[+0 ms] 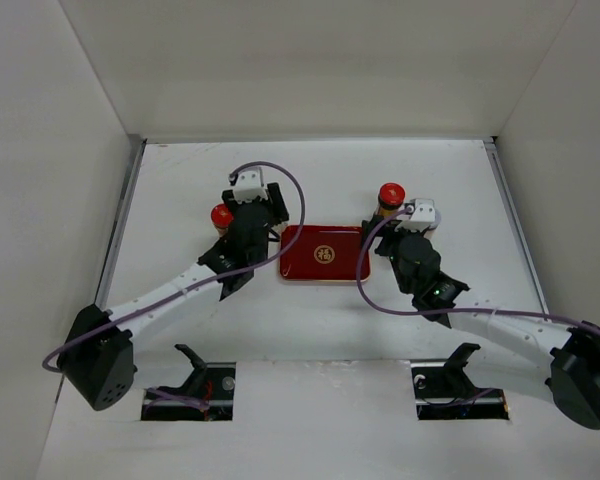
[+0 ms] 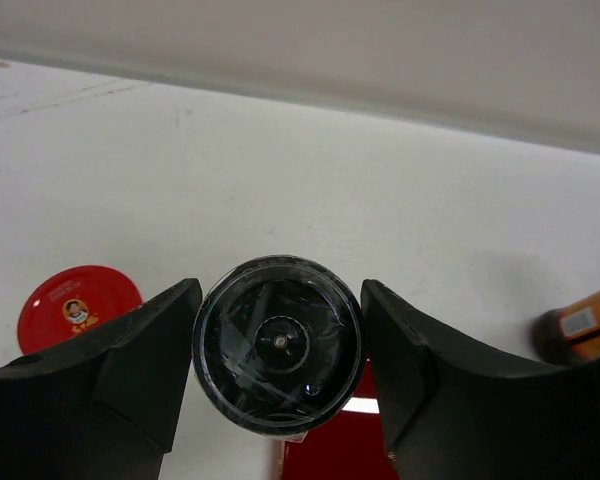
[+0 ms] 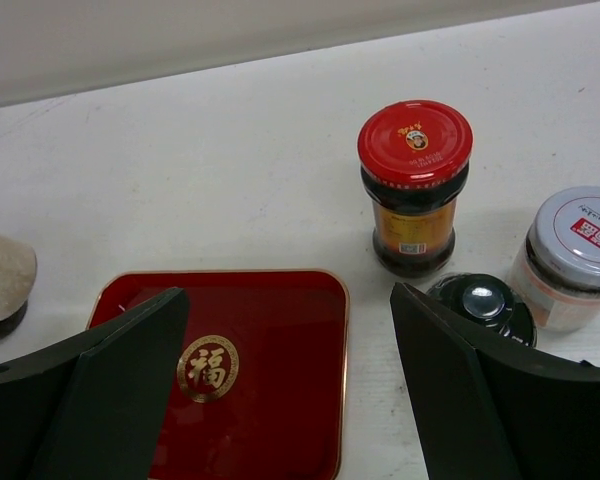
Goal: Organize the condiment bottles
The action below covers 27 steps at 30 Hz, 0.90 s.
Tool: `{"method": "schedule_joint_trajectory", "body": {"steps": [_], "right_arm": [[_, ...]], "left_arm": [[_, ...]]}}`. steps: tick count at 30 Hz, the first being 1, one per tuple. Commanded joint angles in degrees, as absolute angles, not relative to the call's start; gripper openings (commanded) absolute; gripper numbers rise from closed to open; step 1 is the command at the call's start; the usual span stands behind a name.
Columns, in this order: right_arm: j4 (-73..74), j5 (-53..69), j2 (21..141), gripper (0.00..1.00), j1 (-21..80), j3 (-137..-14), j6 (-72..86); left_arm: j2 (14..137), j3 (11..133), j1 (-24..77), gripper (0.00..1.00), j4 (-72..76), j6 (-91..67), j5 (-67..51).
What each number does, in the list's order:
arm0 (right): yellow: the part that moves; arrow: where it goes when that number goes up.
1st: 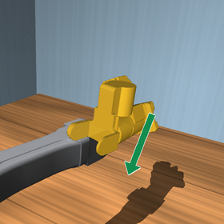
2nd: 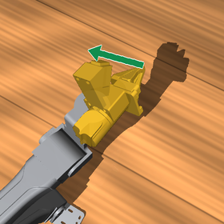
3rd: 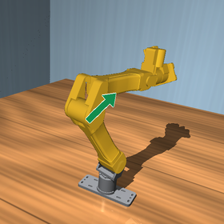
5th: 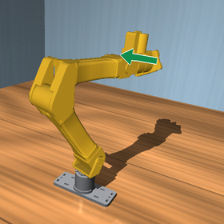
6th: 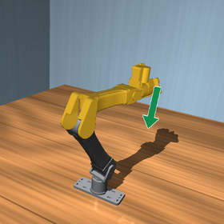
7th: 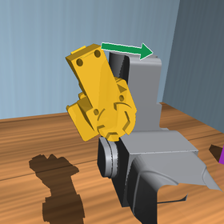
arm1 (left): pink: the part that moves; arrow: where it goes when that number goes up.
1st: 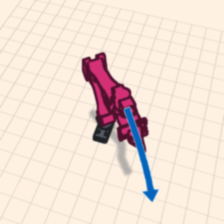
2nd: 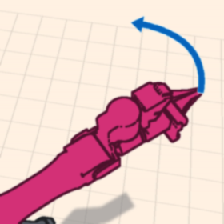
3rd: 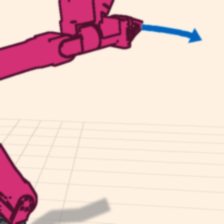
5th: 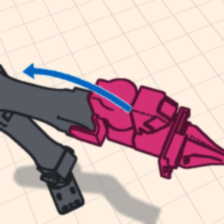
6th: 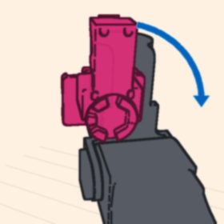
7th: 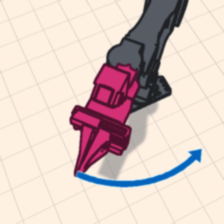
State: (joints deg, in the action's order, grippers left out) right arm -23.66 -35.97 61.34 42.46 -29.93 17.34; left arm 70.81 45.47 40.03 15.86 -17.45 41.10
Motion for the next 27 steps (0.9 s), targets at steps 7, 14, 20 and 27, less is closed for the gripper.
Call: {"method": "schedule_joint_trajectory", "body": {"steps": [7,14,20,27], "right_arm": [[-27.3,-36.3,57.6,0.89,42.1,-29.3,17.7],[-27.3,-36.1,57.2,0.9,41.5,-29.1,18.1],[-27.6,-36.0,57.3,0.9,41.5,-29.0,18.2],[-27.2,-35.9,57.7,0.91,41.2,-29.0,18.3]], "left_arm": [[77.9,46.4,45.0,0.33,25.7,-18.2,40.3],[84.0,48.2,45.1,0.34,27.6,-18.1,39.4],[87.1,47.4,45.8,0.38,30.2,-18.0,39.3],[89.0,48.2,46.2,0.42,30.1,-17.8,39.2]]}}
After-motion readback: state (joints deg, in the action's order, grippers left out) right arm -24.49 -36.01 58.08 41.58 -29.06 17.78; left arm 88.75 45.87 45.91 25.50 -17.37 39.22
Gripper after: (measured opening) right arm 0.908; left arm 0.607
